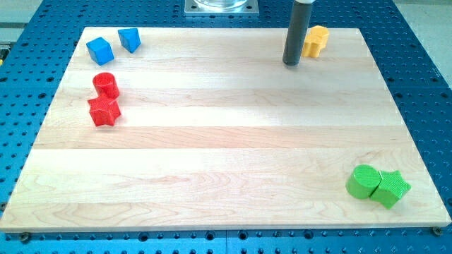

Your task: Place the red blocks at the center of the board

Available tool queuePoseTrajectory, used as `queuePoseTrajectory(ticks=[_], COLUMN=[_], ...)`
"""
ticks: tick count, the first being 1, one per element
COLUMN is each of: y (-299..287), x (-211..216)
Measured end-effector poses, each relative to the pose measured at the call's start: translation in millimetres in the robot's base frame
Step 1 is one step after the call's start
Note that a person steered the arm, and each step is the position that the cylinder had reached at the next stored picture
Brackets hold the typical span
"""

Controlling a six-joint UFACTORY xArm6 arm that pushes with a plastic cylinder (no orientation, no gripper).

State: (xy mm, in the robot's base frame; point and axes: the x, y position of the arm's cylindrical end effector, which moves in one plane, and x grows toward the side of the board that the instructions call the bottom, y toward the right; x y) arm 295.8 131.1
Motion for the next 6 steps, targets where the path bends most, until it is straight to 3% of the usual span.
queuePoseTrajectory(ticks=[3,6], y=[-22,-234], x=[5,19])
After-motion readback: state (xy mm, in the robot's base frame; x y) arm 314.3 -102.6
